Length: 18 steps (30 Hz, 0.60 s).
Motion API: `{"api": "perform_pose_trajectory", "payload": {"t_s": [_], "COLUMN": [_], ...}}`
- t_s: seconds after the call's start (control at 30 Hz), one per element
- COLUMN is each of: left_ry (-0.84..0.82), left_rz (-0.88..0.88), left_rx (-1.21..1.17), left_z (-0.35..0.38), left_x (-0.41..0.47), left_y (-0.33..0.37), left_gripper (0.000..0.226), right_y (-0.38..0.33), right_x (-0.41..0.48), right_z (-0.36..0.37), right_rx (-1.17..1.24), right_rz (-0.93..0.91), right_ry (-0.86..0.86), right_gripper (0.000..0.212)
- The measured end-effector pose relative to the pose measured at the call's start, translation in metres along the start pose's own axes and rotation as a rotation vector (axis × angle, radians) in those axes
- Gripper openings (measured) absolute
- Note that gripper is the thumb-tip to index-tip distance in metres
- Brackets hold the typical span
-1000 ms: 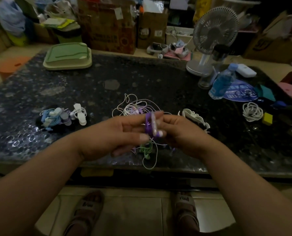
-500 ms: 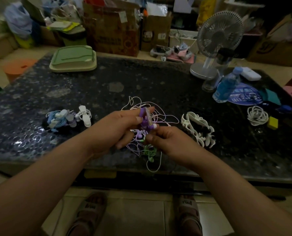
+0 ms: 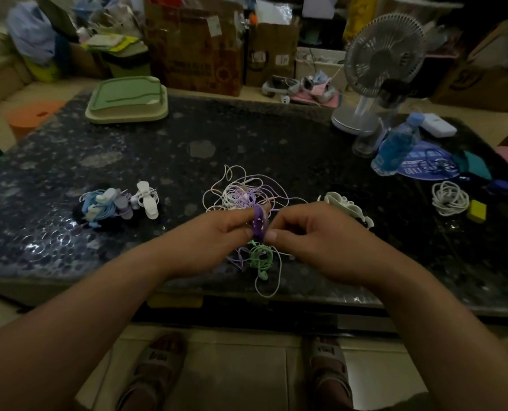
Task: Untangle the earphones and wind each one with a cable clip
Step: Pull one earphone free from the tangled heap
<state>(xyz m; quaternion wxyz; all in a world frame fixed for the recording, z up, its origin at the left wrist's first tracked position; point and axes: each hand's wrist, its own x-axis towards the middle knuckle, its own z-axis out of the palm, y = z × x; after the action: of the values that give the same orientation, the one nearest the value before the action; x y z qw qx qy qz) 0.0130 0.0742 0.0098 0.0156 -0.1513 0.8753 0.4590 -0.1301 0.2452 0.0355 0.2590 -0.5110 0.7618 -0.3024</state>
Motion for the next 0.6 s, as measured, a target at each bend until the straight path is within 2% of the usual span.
{"api": "perform_pose_trajectory", "payload": {"t_s": [0.1,0.17,0.3,0.4,0.47,0.53,0.6], "left_ry": [0.045,0.069,-0.025,-0.100,-0.223,-0.350,-0.383], "left_rz": [-0.010,-0.052,-0.014,0.057,0.090,0.101,0.114], "left_rx": [-0.139,-0.206,-0.132,0.032,0.077,-0.124,-0.413], "left_z": [0.005,0.001,0.002,0.002,0.002,0.004,0.006], "left_x": [0.004,0.006,0.005,0.000,-0.003,-0.008,-0.011], "left_y": [0.002,0.000,-0.004,-0.002,0.004,0.010,0.016], "left_gripper": [0.046,0.051,0.064,0.055,0.049,0.052,0.059], "right_y": [-0.002,-0.002,0.002,0.007,0.014,0.021,0.027], "right_x": [0.000,0.000,0.001,0.001,0.002,0.005,0.008], "right_z": [-0.002,-0.001,-0.008,-0.014,-0.019,-0.019,-0.012], "right_rx": [-0.053,-0.067,-0.042,-0.025,0.019,0.210,0.551], "right_rz": [0.010,0.007,0.000,0.015,0.034,0.063,0.125], "right_ry": [-0.111,-0.119,0.042,0.111,0.150,0.116,0.045], "right_gripper": [0.014,0.016,0.016,0.014,0.009,0.007,0.010]}}
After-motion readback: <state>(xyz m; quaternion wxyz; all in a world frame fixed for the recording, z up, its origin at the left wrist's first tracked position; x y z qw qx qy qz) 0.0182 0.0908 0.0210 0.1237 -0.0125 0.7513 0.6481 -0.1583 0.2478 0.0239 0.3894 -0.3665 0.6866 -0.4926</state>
